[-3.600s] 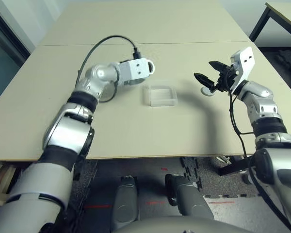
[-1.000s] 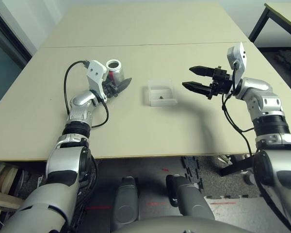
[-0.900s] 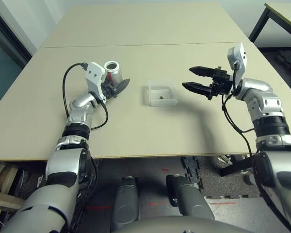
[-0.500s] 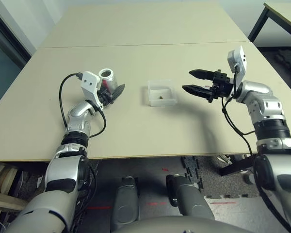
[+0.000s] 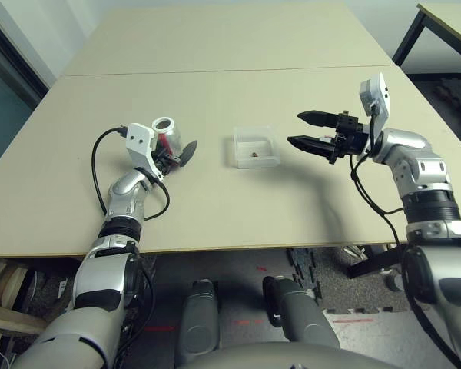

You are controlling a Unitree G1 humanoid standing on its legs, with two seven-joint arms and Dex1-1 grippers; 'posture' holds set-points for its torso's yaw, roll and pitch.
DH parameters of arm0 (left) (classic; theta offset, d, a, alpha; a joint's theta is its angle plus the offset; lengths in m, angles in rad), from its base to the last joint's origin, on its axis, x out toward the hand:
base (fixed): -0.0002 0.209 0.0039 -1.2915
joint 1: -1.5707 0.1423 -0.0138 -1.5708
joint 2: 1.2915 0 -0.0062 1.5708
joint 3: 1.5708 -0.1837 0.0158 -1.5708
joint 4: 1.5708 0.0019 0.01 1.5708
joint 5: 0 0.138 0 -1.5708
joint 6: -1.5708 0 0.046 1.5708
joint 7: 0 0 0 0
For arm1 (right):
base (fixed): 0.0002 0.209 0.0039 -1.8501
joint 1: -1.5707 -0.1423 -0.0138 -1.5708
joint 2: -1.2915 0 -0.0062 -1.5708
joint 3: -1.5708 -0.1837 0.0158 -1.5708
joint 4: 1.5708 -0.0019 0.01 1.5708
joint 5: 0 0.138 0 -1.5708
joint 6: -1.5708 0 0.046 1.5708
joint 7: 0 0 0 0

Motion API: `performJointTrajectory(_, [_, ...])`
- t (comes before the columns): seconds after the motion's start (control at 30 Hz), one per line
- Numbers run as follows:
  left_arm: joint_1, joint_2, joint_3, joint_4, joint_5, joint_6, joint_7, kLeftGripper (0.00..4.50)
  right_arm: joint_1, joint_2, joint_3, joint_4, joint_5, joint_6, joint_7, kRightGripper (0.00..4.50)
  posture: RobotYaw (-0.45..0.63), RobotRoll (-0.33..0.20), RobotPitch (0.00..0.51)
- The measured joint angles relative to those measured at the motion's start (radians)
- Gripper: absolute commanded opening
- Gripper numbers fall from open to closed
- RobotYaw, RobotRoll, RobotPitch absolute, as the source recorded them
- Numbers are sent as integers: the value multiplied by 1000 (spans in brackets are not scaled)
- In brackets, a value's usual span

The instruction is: Pour the medicine from the bottle into the box.

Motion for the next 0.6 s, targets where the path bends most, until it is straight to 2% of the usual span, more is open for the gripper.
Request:
performJointTrajectory(0.2, [27,7,0,-42,-20,11,-10,4484,3,2,14,-1,2,0,-1,4500,-42,0,140])
performJointTrajectory(0.6, [182,23,0,-260,-64,82,-34,4484,5,26,18,1,10,-9,-2,4500,-13,0,138])
